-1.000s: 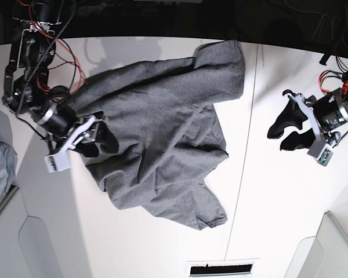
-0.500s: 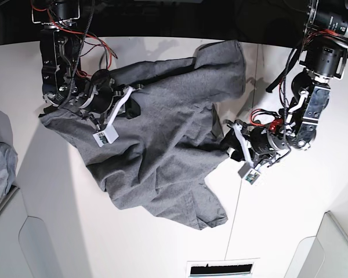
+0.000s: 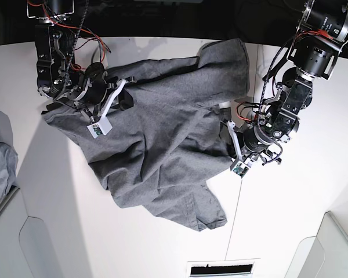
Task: Layout the t-shirt on the table in an organized manner, then fold the t-shirt properly
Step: 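Grasp the shirt body again with the left gripper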
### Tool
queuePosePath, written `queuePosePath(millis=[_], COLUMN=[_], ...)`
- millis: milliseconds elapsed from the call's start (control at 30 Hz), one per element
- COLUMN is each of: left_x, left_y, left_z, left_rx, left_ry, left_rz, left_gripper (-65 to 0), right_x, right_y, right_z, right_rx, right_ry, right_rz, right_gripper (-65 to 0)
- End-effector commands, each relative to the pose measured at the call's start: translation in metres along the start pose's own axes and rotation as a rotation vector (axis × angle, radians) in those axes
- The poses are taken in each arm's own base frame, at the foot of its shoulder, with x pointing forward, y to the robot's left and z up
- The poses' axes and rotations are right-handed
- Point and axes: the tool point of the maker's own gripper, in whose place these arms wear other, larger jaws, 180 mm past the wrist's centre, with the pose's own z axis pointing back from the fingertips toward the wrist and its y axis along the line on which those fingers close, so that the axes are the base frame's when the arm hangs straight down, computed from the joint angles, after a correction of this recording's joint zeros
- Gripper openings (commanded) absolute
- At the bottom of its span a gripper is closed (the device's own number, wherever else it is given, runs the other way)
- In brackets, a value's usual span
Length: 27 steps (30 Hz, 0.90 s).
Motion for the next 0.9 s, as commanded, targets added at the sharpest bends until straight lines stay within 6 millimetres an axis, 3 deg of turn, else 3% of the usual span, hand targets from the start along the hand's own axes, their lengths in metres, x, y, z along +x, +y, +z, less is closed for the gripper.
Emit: queuePosePath(millis=[0,167,300,400,467,500,600,633,867], left_x=[0.02,0.038,0.043,0.038,0.036,0.035,0.036,0.037,0.048], left_y=[0.016,0.053,0.069,0.058,0.039,0.03,0.019,0.019,0.009], left_z=[0.001,0.007,0.009,0.011,0.013,0.015,0.017,0.017,0.012], left_rx=[0.03,0.088,0.111,0.014,-0.104,-0.158,-0.223,-0.222,-0.214], left_ry=[-0.046,-0.068,-0.056,-0.041,-0.037,-0.032,-0.039,-0.048,-0.09], left_rz=[-0.02,-0.051,-0.06,-0.02,-0.004,-0.001,-0.012,-0.011,0.004], left_gripper=[-65.0,-65.0,-65.0,-65.0,-65.0,-62.8,-35.5,-30.3,-28.9], right_x=[0.009,0.006,0.003,0.002,0.002,0.003,0.003,0.003,0.007], right_y=[-0.006,-0.018,-0.025,-0.026,-0.025,-0.024,-0.024,-0.024,-0.019], right_z=[0.004,0.01,0.014,0.015,0.015,0.015,0.015,0.015,0.015], right_rx=[-0.021,-0.05,-0.065,-0.066,-0.061,-0.057,-0.057,-0.057,-0.029], right_ry=[-0.017,-0.02,-0.028,-0.031,-0.035,-0.038,-0.038,-0.038,-0.064], right_rz=[0.028,0.004,-0.022,-0.031,-0.035,-0.038,-0.038,-0.038,-0.064], right_gripper=[-65.0,-65.0,-65.0,-65.0,-65.0,-65.0,-65.0,-65.0,-65.0])
